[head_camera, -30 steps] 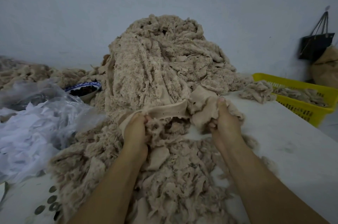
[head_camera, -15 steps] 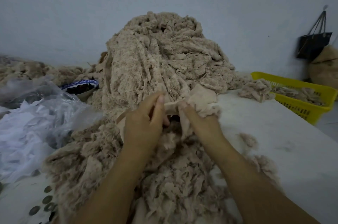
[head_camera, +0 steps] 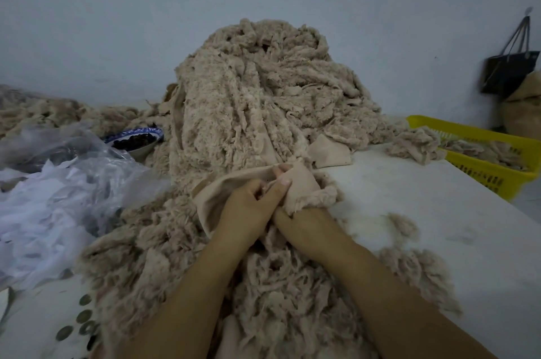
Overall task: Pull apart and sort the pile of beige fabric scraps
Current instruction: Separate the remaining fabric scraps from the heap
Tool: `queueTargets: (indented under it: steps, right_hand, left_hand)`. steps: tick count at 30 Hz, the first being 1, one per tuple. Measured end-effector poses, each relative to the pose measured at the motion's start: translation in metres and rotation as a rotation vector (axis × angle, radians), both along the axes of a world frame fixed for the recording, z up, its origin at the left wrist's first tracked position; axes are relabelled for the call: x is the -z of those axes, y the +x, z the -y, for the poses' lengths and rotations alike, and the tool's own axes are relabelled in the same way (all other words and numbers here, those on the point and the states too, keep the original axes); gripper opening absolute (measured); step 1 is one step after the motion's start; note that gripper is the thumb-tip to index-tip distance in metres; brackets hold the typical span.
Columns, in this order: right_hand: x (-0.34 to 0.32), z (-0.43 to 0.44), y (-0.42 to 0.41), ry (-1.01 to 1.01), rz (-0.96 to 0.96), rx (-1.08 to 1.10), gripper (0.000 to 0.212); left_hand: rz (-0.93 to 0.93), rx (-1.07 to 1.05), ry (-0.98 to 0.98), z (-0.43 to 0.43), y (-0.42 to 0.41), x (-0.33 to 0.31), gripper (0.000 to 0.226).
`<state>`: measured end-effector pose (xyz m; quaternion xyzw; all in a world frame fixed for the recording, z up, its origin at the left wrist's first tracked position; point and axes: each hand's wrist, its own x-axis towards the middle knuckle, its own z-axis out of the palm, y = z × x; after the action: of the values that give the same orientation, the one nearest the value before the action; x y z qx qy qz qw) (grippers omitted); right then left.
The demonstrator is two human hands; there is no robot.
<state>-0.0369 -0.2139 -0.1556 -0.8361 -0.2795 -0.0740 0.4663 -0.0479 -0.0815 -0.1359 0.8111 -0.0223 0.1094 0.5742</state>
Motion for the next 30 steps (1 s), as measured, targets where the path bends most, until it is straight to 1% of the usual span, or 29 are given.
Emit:
queueTargets:
  steps: [2, 3, 4, 5, 6, 8, 9, 11, 13, 14, 15, 17, 18, 20, 21, 22, 23, 26, 28, 30]
  right_hand:
    - [0.001, -0.001, 0.0, 0.112, -0.163, -0.015, 0.022]
    - [0.0, 0.0, 0.0, 0.202, -0.235, 0.013, 0.024]
    - [-0.003, 0.002, 0.001, 0.323, -0.328, 0.043, 0.031]
    - [-0.005, 0.005, 0.004, 0.497, -0.459, 0.062, 0.035]
    - [-0.008, 0.007, 0.007, 0.712, -0.578, 0.049, 0.036]
    - [-0.017, 0.014, 0.009, 1.078, -0.703, 0.038, 0.032]
    - [-0.02, 0.019, 0.01, 1.189, -0.729, 0.07, 0.029]
    - [-0.023, 0.025, 0.013, 1.3, -0.748, 0.124, 0.022]
    - [-0.022, 0.028, 0.014, 1.315, -0.748, 0.133, 0.02]
    - [-0.021, 0.029, 0.016, 1.298, -0.736, 0.123, 0.021]
    - [-0.021, 0.028, 0.016, 1.26, -0.711, 0.116, 0.022]
    - [-0.021, 0.025, 0.014, 1.118, -0.633, 0.083, 0.022]
    - [-0.02, 0.022, 0.012, 1.023, -0.595, 0.085, 0.021]
    - [-0.017, 0.015, 0.007, 0.825, -0.529, 0.095, 0.021]
    - [-0.014, 0.012, 0.004, 0.749, -0.504, 0.095, 0.02]
    - [-0.013, 0.009, 0.002, 0.703, -0.493, 0.085, 0.02]
    - [-0.012, 0.008, 0.001, 0.687, -0.493, 0.066, 0.019]
    - [-0.013, 0.003, -0.002, 0.733, -0.563, 0.028, 0.021]
    - [-0.014, -0.001, -0.004, 0.798, -0.681, 0.017, 0.025]
    - [-0.015, -0.003, -0.004, 0.801, -0.757, -0.001, 0.033]
  left_hand:
    - [-0.008, 0.079, -0.11, -0.002, 0.0, 0.001, 0.052]
    - [0.016, 0.117, -0.189, -0.002, 0.0, 0.0, 0.053]
    - [0.052, 0.133, -0.24, -0.003, -0.001, -0.001, 0.053]
    - [0.09, 0.126, -0.249, -0.004, -0.002, -0.002, 0.053]
    - [0.126, 0.118, -0.229, -0.004, -0.002, -0.003, 0.053]
    - [0.159, 0.13, -0.177, -0.006, -0.003, -0.001, 0.049]
    - [0.162, 0.137, -0.155, -0.007, -0.005, 0.0, 0.047]
    - [0.144, 0.136, -0.102, -0.01, -0.004, 0.004, 0.043]
    - [0.079, 0.125, -0.026, -0.011, -0.002, 0.007, 0.039]
    - [0.024, 0.126, 0.002, -0.01, -0.001, 0.008, 0.035]
    - [-0.046, 0.135, -0.003, -0.009, 0.0, 0.009, 0.036]
    - [-0.168, 0.194, -0.12, -0.008, -0.001, 0.006, 0.044]
    - [-0.183, 0.24, -0.181, -0.007, -0.001, 0.006, 0.052]
    - [-0.154, 0.271, -0.252, -0.005, 0.001, 0.007, 0.066]
    - [-0.131, 0.255, -0.278, -0.003, 0.001, 0.006, 0.067]
    - [-0.105, 0.233, -0.307, -0.002, 0.0, 0.005, 0.061]
    - [-0.077, 0.212, -0.341, -0.001, 0.0, 0.006, 0.05]
    - [-0.057, 0.2, -0.446, 0.001, -0.003, 0.005, 0.019]
    - [-0.062, 0.213, -0.381, 0.004, -0.006, 0.004, 0.012]
    - [-0.048, 0.248, -0.241, 0.008, -0.009, 0.006, 0.019]
